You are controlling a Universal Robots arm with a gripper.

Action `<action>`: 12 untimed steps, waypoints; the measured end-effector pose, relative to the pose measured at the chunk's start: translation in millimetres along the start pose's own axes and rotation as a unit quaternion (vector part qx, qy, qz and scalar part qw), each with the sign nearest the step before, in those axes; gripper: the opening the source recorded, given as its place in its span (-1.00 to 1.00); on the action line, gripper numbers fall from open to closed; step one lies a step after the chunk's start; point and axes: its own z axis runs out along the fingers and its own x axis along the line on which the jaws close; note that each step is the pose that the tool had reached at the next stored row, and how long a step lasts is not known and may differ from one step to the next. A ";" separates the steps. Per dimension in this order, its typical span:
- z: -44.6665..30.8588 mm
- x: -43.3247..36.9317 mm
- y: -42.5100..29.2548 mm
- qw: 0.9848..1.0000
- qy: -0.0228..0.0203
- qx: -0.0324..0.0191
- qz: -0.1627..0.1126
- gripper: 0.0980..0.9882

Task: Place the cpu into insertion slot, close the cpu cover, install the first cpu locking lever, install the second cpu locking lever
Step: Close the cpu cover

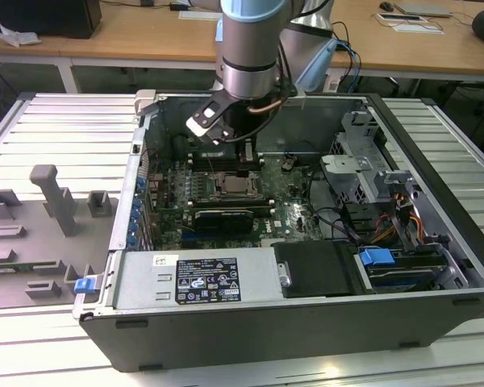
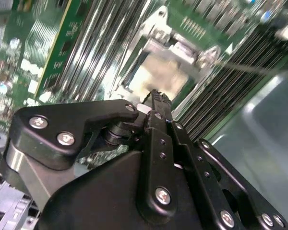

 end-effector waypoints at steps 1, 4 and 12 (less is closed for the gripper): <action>0.6 0.1 -2.6 1.000 0.000 0.000 0.000 -0.98; 3.2 0.2 -8.2 1.000 0.000 0.000 0.000 -0.98; 11.4 0.4 -20.7 1.000 0.000 0.000 -0.001 -0.98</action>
